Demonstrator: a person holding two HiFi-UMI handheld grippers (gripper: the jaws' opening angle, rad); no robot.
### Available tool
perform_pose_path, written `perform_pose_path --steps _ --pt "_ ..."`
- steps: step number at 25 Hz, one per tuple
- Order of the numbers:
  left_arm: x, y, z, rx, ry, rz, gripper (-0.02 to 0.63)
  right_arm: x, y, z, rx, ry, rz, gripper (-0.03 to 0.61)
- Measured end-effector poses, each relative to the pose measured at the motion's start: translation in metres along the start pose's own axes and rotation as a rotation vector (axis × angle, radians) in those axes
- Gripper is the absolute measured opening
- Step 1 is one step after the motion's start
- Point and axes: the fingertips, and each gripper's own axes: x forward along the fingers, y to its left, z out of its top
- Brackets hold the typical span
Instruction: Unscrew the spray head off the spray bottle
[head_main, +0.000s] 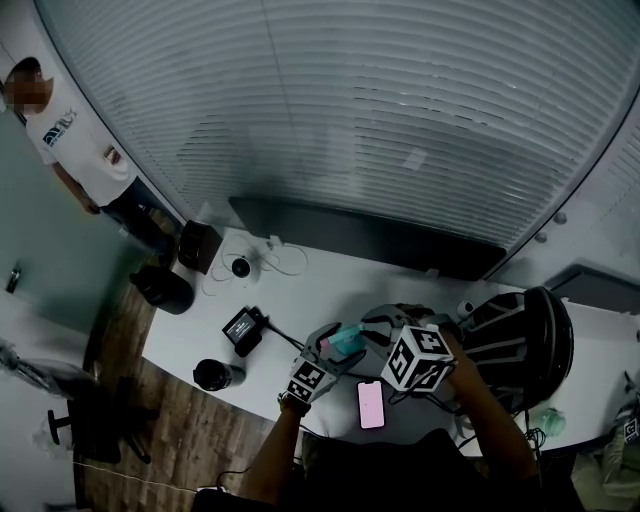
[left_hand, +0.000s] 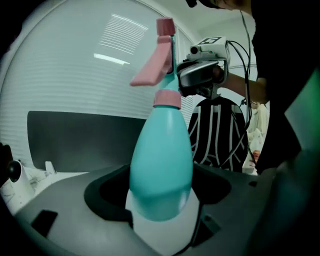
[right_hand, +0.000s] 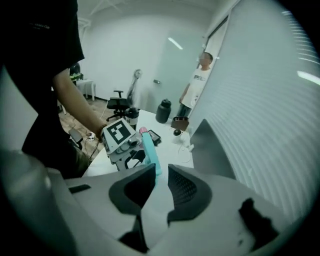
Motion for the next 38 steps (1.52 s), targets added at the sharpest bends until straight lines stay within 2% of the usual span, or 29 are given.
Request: perform_pose_path --steps 2,3,4,5,7,8,9,10,13,17,22,27,29,31,34,38 --pt "0.008 0.009 0.001 -0.012 -0.011 0.045 0.379 -0.006 -0.016 -0.006 0.112 -0.056 -0.049 0.075" --pt "0.011 0.016 0.001 -0.010 -0.011 0.090 0.379 -0.010 -0.024 -0.009 0.223 -0.118 -0.066 0.075" --pt "0.014 0.025 -0.001 -0.003 -0.009 0.149 0.379 -0.014 -0.032 -0.011 0.385 -0.208 -0.068 0.075" --pt "0.016 0.034 -0.002 0.006 -0.004 0.215 0.379 -0.020 -0.040 -0.012 0.591 -0.315 -0.044 0.077" --pt "0.019 0.053 -0.004 0.015 0.008 0.339 0.379 -0.027 -0.050 -0.014 1.000 -0.503 0.065 0.087" --pt "0.021 0.060 -0.004 0.021 0.014 0.389 0.379 -0.028 -0.052 -0.015 1.132 -0.556 0.113 0.118" --pt "0.023 0.067 -0.004 0.039 0.023 0.431 0.379 -0.027 -0.054 -0.016 1.208 -0.583 0.144 0.146" --pt "0.026 0.073 -0.004 0.073 0.034 0.465 0.379 -0.025 -0.054 -0.016 1.242 -0.590 0.161 0.166" --pt "0.036 0.080 -0.006 0.174 0.065 0.527 0.379 -0.016 -0.053 -0.018 1.203 -0.551 0.167 0.178" --pt "0.050 0.069 -0.005 0.245 0.096 0.533 0.379 -0.002 -0.050 -0.021 1.080 -0.462 0.146 0.178" --pt "0.055 0.061 0.001 0.245 0.095 0.530 0.379 0.014 -0.048 -0.026 1.027 -0.378 0.151 0.173" --pt "0.053 0.063 0.005 0.181 0.063 0.493 0.379 0.029 -0.048 -0.032 1.035 -0.324 0.174 0.141" --pt "0.051 0.062 0.008 0.153 0.047 0.463 0.379 0.033 -0.048 -0.031 0.998 -0.322 0.165 0.129" --pt "0.048 0.061 0.011 0.135 0.025 0.432 0.379 0.033 -0.049 -0.026 0.897 -0.344 0.128 0.118" --pt "0.042 0.058 0.019 0.134 -0.018 0.377 0.379 0.026 -0.046 -0.010 0.665 -0.402 0.041 0.106" --pt "0.031 0.045 0.033 0.115 -0.065 0.264 0.379 0.010 -0.040 0.013 0.434 -0.494 -0.071 0.083"
